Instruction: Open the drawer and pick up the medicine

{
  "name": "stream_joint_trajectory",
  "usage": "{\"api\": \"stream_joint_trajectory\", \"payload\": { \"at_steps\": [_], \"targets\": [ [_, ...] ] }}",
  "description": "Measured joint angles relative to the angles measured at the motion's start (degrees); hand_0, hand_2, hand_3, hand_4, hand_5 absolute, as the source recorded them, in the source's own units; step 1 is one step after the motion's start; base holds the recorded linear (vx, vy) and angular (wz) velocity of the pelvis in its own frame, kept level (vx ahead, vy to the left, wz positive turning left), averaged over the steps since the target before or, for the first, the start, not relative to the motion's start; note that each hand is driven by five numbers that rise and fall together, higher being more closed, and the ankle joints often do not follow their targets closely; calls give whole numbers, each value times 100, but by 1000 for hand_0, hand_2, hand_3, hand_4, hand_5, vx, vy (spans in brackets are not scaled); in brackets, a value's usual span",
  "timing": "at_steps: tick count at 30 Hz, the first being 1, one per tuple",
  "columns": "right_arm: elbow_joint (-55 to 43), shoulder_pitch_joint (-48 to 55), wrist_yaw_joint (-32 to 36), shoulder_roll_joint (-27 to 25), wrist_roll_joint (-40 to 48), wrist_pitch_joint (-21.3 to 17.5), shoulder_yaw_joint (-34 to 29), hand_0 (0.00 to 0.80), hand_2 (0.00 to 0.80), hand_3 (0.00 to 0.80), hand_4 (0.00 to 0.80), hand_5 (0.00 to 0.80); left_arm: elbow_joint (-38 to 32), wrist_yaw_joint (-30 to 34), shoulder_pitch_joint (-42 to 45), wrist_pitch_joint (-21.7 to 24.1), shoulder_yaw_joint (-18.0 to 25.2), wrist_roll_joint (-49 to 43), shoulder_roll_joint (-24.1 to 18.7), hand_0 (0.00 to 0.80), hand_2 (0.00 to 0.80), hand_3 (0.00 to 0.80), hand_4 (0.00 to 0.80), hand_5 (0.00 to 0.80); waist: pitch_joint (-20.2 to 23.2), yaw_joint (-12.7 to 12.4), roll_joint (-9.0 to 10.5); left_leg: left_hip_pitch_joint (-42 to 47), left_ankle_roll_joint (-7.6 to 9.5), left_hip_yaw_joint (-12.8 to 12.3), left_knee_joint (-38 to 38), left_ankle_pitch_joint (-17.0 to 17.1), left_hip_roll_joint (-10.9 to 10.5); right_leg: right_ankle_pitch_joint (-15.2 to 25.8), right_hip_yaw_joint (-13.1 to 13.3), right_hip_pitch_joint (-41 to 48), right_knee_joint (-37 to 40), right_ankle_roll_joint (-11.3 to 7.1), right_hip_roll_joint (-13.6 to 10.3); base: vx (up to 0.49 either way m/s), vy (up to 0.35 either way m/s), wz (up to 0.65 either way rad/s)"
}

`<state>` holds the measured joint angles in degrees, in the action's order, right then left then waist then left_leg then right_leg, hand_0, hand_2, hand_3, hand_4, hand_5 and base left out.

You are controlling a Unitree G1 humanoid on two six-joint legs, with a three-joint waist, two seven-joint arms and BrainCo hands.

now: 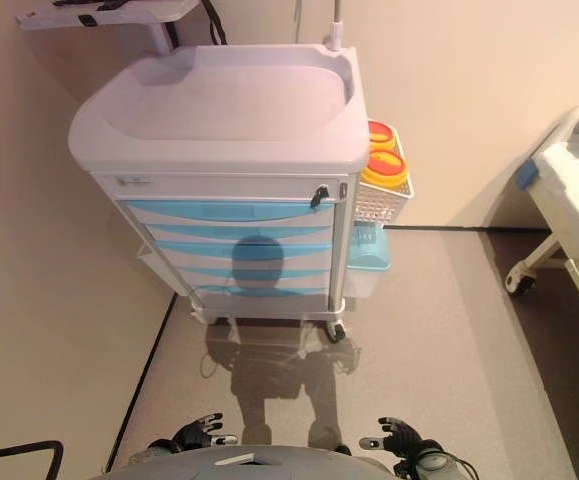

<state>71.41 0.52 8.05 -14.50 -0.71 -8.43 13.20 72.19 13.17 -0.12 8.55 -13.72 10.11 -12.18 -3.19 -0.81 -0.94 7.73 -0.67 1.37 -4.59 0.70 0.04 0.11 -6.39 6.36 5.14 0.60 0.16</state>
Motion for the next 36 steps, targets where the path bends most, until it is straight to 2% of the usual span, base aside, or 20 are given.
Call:
{"api": "stream_joint_trajectory", "payload": {
  "at_steps": [17,22,27,32,36],
  "targets": [
    [1,58,3,-25,1,-6,-5,0,0,0,0,0,2,65,24,20,125,234,5,0,0,0,0,0,-74,95,-60,7,0,-32,1,-2,5,-1,41,-16,-17,-1,2,33,4,-1],
    [-23,-50,3,-116,5,-15,-2,0,0,0,0,0,-1,79,-116,53,122,580,-7,0,0,0,0,0,-191,111,-145,-358,-1,-149,167,-6,4,-3,160,-499,-249,1,-12,-47,52,-14],
    [-79,-646,1,-402,13,-17,4,0,0,0,0,0,-181,138,-741,162,114,1223,-80,0,0,0,0,0,-799,171,-235,-1083,29,-305,583,13,-31,-4,307,-1375,-895,2,-66,-164,77,-17],
    [-161,-1179,-41,-509,151,-47,20,0,0,0,0,0,-491,201,-1333,424,107,1840,-261,0,0,0,0,0,-1329,246,-131,-1757,50,-427,1085,-14,-119,-248,434,-2302,-1869,38,-139,-107,54,-8],
    [-295,-1439,-68,-547,226,-41,115,0,0,0,0,0,-1070,189,-1554,530,109,2300,-314,0,0,0,0,0,-1641,263,-25,-2394,77,-567,1610,-144,-183,-345,588,-3046,-2487,51,-180,-83,61,-13]
  ]
}}
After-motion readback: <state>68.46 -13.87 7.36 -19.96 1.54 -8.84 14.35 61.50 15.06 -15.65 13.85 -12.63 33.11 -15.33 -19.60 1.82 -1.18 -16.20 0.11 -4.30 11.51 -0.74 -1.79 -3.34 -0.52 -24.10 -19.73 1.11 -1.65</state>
